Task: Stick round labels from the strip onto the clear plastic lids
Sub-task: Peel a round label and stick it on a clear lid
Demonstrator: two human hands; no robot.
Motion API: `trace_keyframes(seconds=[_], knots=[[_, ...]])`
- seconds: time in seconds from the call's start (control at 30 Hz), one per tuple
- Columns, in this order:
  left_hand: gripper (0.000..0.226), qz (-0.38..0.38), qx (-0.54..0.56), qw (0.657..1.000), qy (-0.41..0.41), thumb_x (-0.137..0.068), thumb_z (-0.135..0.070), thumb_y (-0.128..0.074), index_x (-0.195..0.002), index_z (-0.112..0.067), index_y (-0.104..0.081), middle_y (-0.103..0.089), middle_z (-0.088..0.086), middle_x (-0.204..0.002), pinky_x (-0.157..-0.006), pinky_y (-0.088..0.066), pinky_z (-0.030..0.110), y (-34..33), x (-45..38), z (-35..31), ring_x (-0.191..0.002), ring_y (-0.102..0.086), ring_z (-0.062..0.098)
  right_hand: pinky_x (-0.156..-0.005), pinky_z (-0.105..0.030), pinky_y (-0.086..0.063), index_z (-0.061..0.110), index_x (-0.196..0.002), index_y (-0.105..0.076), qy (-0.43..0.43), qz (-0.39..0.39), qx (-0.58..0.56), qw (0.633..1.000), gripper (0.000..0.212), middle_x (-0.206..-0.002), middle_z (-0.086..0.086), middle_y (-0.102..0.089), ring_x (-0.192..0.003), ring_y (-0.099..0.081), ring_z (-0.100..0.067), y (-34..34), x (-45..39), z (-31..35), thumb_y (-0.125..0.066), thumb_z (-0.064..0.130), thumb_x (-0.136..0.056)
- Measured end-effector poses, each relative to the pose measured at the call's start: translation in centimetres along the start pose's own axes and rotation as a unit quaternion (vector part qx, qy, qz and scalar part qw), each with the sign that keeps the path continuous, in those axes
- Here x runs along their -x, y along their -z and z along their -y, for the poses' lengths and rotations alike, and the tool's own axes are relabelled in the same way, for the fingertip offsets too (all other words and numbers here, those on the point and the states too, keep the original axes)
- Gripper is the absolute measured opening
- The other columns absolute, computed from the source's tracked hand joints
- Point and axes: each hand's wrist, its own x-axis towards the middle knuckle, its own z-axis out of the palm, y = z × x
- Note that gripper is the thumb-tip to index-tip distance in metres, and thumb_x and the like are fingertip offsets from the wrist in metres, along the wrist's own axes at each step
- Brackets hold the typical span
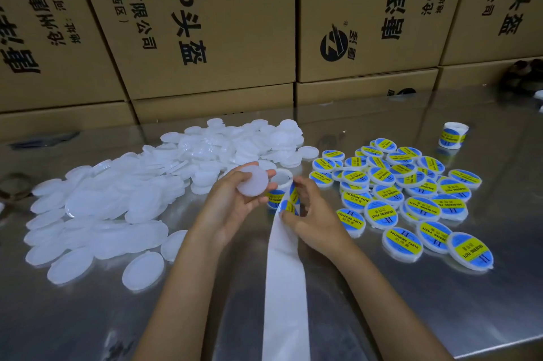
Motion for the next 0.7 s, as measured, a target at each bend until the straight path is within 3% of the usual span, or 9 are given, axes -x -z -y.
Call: trace_keyframes(seconds=[0.23, 0.33, 0.47, 0.63, 0.7], knots=[[0.032, -0.020, -0.106, 0.993, -0.052, -0.099, 0.001, -0.051, -0.128, -0.009, -0.058, -0.073, 0.017, -0.115, -0.089, -0.058, 0.045, -1.7, 0.1, 1.3, -0.104, -0.072, 0.032, -0.096, -0.035, -0.046, 0.021, -0.131, -0.046, 0.055, -0.019, 0.098, 0.993, 0.060, -0.124, 0.005, -0.057, -0.115, -0.054, -0.014, 0.0, 0.3, 0.0, -0.076, 0.016, -0.080], [0.035, 0.012, -0.115, 0.991, -0.062, -0.096, 0.006, -0.053, -0.126, -0.011, -0.060, -0.075, 0.014, -0.109, -0.084, -0.061, 0.039, -1.9, 0.2, 1.7, -0.097, -0.074, 0.026, -0.092, -0.029, -0.048, 0.022, -0.127, -0.048, 0.073, -0.024, 0.091, 0.993, 0.058, -0.119, 0.006, -0.059, -0.111, -0.056, -0.011, -0.1, 0.4, 0.1, -0.078, 0.014, -0.078], [0.035, 0.031, -0.136, 0.989, -0.052, -0.094, 0.009, -0.054, -0.120, -0.012, -0.064, -0.078, 0.004, -0.093, -0.067, -0.059, 0.027, -2.3, 0.3, 2.1, -0.085, -0.075, 0.019, -0.077, -0.005, -0.040, 0.033, -0.116, -0.046, 0.079, -0.022, 0.084, 0.993, 0.055, -0.113, 0.011, -0.059, -0.103, -0.057, -0.003, -0.2, 0.5, 0.2, -0.080, 0.017, -0.076], [0.036, 0.004, -0.129, 0.990, -0.055, -0.094, 0.011, -0.052, -0.119, -0.012, -0.066, -0.077, 0.007, -0.093, -0.064, -0.058, 0.026, -2.3, 0.1, 2.4, -0.081, -0.075, 0.020, -0.088, -0.016, -0.045, 0.025, -0.121, -0.048, 0.077, -0.027, 0.069, 0.994, 0.061, -0.116, 0.010, -0.053, -0.108, -0.053, -0.002, -0.3, 0.5, -0.1, -0.084, 0.018, -0.072], [0.035, -0.002, -0.127, 0.990, -0.058, -0.095, 0.010, -0.052, -0.121, -0.010, -0.064, -0.077, 0.008, -0.094, -0.066, -0.059, 0.027, -2.1, -0.1, 2.5, -0.083, -0.075, 0.021, -0.084, -0.016, -0.042, 0.026, -0.111, -0.049, 0.082, -0.045, 0.093, 0.991, 0.057, -0.111, 0.010, -0.050, -0.103, -0.050, -0.004, -0.4, 0.5, -0.1, -0.086, 0.020, -0.070]])
